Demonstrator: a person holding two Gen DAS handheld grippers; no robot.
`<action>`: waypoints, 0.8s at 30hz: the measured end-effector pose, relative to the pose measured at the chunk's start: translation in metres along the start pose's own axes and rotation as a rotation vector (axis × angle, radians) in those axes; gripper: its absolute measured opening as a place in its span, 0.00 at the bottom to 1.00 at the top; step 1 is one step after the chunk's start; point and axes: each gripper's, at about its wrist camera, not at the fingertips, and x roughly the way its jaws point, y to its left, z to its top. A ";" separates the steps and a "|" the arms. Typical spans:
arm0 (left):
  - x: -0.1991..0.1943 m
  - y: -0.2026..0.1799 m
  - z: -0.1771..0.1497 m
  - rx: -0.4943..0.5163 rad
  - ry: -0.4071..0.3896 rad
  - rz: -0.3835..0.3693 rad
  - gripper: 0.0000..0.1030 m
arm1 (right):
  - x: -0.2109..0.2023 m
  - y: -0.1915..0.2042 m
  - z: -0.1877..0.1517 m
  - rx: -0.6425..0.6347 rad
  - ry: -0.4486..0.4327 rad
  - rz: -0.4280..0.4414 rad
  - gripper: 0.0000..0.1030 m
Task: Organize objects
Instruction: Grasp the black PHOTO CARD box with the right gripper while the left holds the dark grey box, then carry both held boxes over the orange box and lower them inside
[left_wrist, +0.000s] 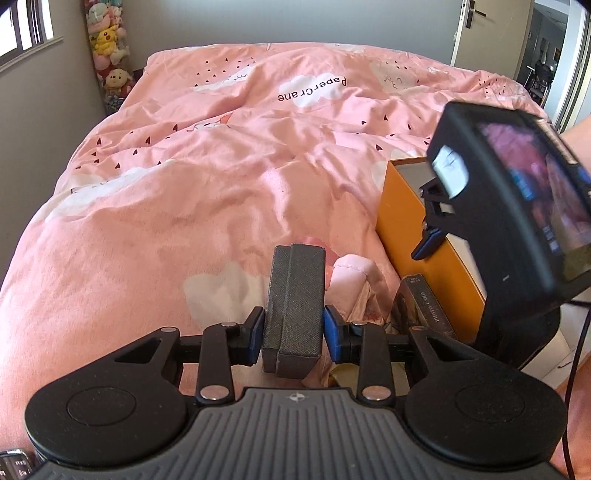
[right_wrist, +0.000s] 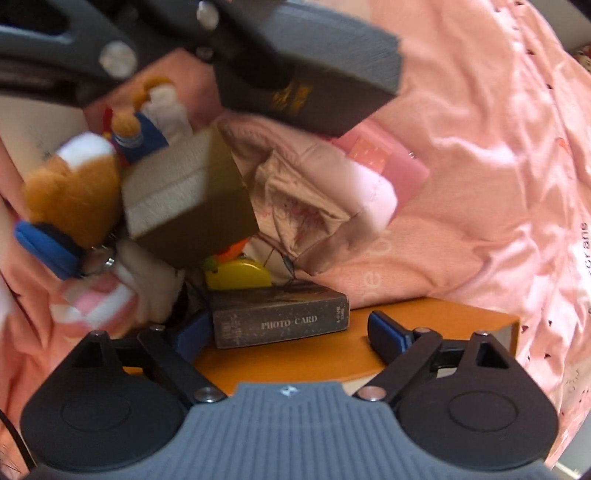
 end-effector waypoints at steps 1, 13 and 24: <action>0.001 -0.002 0.002 0.005 0.001 0.005 0.37 | 0.003 -0.002 0.000 -0.005 0.004 0.009 0.91; 0.013 -0.015 0.013 0.053 0.013 0.055 0.37 | 0.012 -0.006 -0.007 -0.014 -0.046 0.041 0.89; -0.014 -0.029 0.018 0.084 -0.045 0.112 0.37 | -0.053 -0.003 -0.030 0.028 -0.177 -0.061 0.88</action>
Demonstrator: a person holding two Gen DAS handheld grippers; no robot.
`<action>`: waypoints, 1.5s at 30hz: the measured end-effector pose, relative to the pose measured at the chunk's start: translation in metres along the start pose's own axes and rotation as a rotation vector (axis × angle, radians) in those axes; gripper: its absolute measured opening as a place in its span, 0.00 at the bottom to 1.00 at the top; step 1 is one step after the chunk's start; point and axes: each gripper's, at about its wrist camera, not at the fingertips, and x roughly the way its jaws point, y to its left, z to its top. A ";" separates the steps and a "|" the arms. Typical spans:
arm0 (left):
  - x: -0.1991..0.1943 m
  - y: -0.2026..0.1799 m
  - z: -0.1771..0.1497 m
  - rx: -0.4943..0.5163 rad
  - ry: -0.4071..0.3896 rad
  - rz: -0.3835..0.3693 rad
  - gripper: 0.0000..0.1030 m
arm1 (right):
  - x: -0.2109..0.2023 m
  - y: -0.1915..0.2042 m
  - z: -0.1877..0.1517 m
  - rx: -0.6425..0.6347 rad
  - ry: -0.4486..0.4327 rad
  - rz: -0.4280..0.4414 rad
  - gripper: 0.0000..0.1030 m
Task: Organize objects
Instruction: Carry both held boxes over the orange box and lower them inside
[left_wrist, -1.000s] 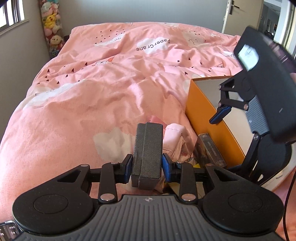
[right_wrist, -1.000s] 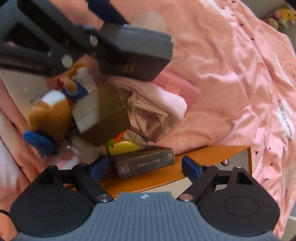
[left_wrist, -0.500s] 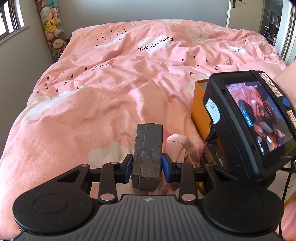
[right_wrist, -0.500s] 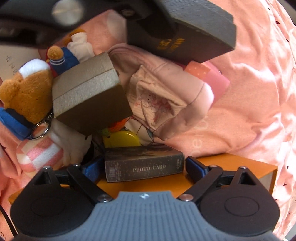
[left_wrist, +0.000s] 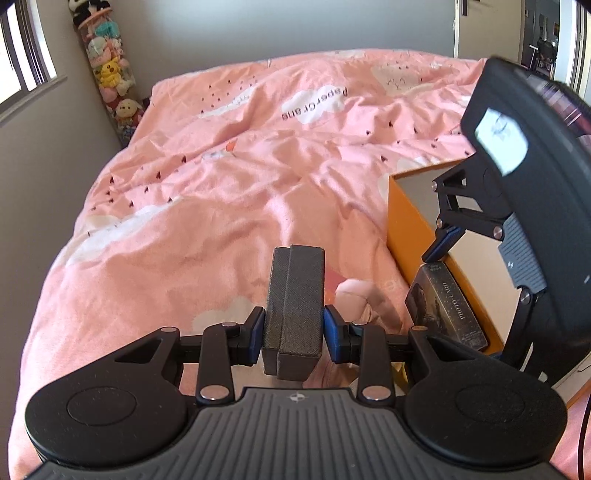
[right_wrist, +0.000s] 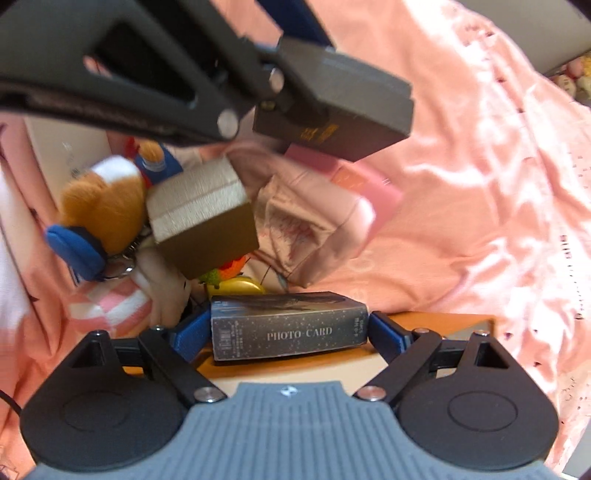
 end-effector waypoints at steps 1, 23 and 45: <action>-0.007 -0.002 0.002 0.002 -0.018 0.002 0.37 | -0.010 0.000 -0.002 0.003 -0.015 -0.011 0.88; -0.003 -0.101 0.011 -0.097 0.130 -0.441 0.37 | -0.055 0.019 -0.108 0.168 0.023 0.014 0.88; 0.018 -0.121 0.001 -0.046 0.333 -0.402 0.47 | 0.005 0.024 -0.122 0.274 -0.089 0.308 0.88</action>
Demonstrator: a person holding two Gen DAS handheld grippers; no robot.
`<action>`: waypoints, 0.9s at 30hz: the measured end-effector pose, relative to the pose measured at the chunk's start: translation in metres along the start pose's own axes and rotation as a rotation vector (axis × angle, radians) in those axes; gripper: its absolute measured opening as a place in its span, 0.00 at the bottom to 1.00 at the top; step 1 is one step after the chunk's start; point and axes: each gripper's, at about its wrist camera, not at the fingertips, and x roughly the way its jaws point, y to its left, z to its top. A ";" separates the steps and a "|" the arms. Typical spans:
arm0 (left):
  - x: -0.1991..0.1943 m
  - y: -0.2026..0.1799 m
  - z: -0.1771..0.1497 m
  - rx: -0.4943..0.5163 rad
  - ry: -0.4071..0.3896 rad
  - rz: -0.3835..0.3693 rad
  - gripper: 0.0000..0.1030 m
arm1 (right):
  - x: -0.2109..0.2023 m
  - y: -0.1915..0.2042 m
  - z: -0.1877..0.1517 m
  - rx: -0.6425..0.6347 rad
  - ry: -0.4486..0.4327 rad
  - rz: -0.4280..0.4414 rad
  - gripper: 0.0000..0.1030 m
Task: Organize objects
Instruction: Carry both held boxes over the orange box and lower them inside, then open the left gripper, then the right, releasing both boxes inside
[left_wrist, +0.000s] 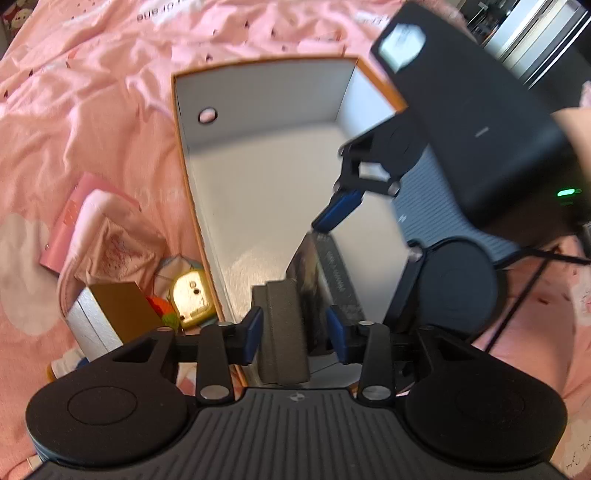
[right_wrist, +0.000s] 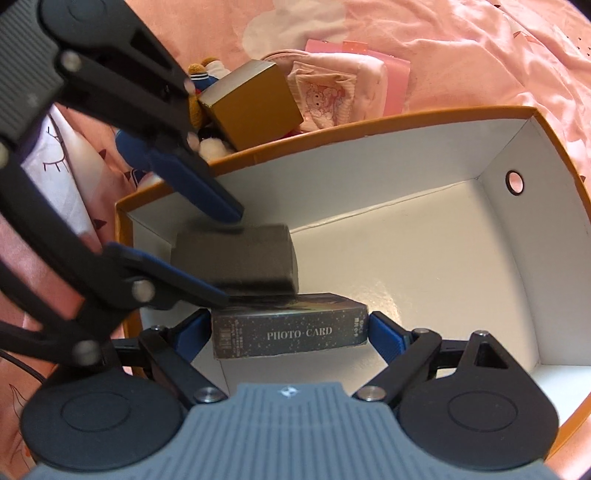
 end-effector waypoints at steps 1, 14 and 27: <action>-0.005 0.002 0.000 0.003 -0.023 -0.002 0.47 | 0.001 0.001 0.001 0.004 0.003 0.006 0.88; -0.033 0.043 -0.010 -0.095 -0.154 0.048 0.48 | 0.011 0.027 0.021 -0.025 0.074 0.061 0.89; -0.021 0.069 -0.017 -0.173 -0.158 -0.002 0.47 | 0.001 0.045 0.009 0.019 0.123 0.054 0.72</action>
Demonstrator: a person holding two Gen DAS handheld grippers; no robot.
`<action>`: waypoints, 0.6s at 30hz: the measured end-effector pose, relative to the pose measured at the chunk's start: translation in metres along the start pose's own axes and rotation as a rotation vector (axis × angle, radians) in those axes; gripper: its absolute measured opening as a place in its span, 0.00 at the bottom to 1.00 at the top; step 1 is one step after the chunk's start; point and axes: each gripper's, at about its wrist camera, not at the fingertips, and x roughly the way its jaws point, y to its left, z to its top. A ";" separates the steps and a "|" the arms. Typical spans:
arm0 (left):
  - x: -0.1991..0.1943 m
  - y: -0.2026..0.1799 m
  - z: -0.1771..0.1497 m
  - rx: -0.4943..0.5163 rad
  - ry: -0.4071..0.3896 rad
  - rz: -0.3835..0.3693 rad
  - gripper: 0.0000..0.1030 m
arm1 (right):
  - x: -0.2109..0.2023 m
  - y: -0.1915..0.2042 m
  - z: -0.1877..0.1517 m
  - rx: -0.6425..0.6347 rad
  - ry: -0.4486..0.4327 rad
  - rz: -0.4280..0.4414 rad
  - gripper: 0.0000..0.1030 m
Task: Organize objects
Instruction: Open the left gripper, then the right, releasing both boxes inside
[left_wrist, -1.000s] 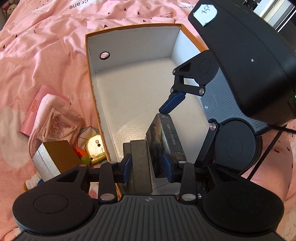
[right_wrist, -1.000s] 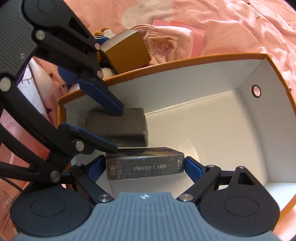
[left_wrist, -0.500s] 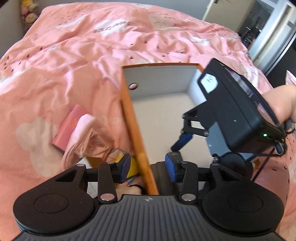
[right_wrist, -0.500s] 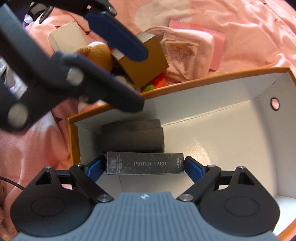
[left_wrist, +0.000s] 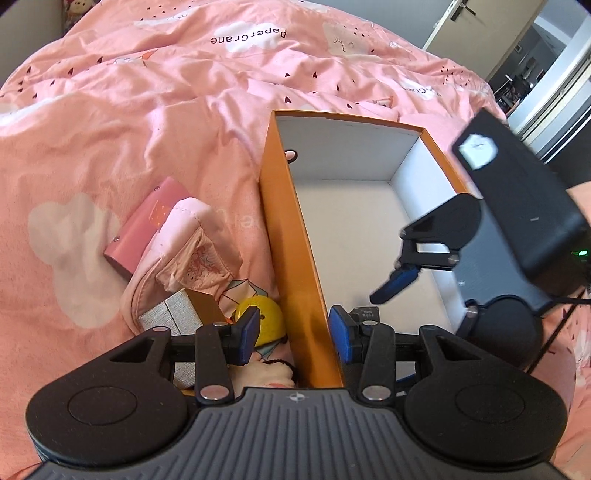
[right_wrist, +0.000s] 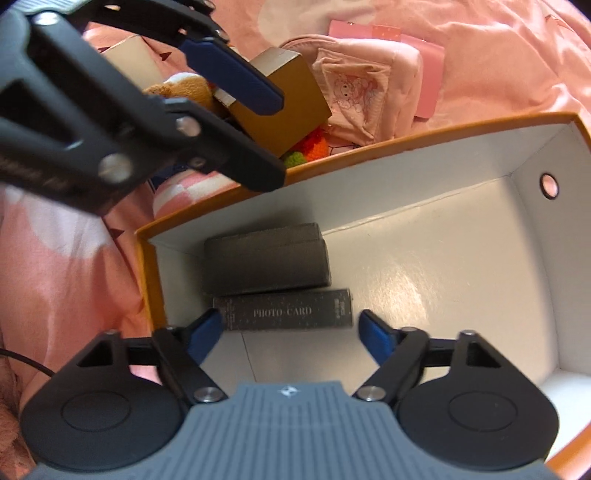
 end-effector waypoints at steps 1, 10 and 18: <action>0.001 0.002 0.000 -0.007 -0.002 -0.006 0.47 | -0.003 0.001 -0.003 0.008 0.005 -0.003 0.71; 0.002 0.014 0.004 -0.068 -0.031 -0.030 0.47 | 0.016 0.006 -0.025 -0.015 0.091 -0.161 0.32; 0.004 0.022 0.004 -0.087 -0.032 -0.019 0.47 | 0.047 0.041 -0.029 -0.257 0.095 -0.200 0.31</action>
